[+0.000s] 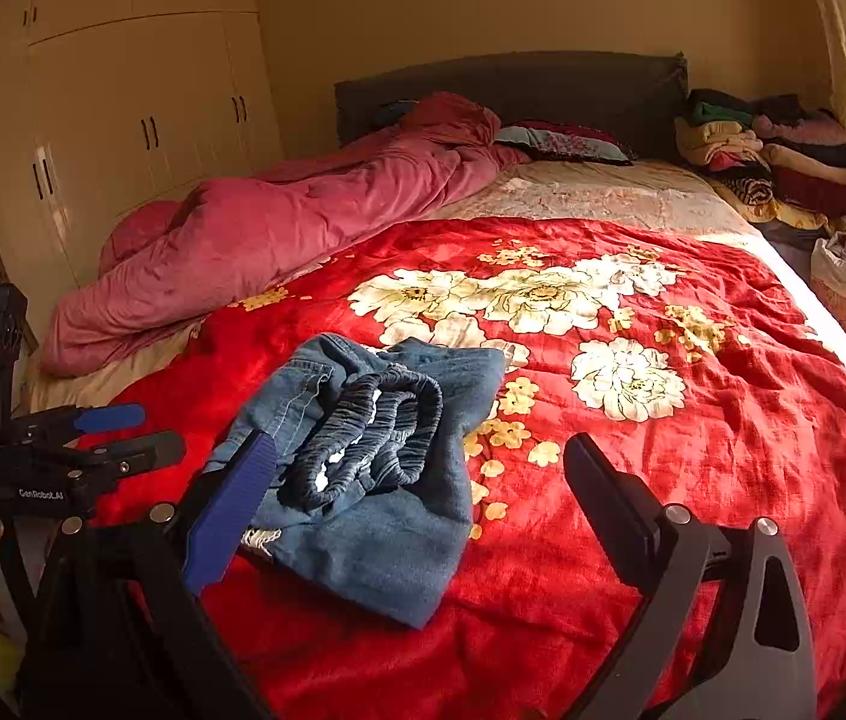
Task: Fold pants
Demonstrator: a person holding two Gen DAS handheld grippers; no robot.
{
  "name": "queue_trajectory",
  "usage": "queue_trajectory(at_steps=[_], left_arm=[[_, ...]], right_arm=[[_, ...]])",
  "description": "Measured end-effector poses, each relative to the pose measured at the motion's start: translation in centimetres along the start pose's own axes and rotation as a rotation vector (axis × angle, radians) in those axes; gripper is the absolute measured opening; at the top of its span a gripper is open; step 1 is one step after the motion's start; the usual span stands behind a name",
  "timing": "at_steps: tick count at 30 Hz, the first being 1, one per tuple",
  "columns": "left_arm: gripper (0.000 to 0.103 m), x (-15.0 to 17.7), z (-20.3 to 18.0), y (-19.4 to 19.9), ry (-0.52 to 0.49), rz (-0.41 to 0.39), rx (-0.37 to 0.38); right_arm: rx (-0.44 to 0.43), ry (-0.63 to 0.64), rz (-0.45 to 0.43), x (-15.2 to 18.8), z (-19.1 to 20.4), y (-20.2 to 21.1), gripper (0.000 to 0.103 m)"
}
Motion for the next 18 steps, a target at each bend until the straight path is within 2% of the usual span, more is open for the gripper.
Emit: queue_trajectory(at_steps=[3,11,18], left_arm=[[0.093,0.9,0.0,0.5,-0.003,0.002,0.000],[0.093,3.5,-0.5,1.8,-0.032,0.013,-0.012],[0.093,5.6,-0.7,2.1,-0.029,0.027,-0.014]], right_arm=[[0.014,0.019,-0.012,0.8,0.4,1.0,0.098],[0.019,0.041,0.023,3.5,1.6,2.4,0.098],[0.030,0.007,0.052,5.8,1.5,2.9,0.098]])
Point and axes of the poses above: each gripper's, at about its wrist camera, not at the fingertips, and y roughly against the way its jaws point, z to its left, x to its underside, the point moved 8 cm from there along -y, roughly the way its jaws point, and after that the axes turned 7 degrees about x, right-handed, at the moved point
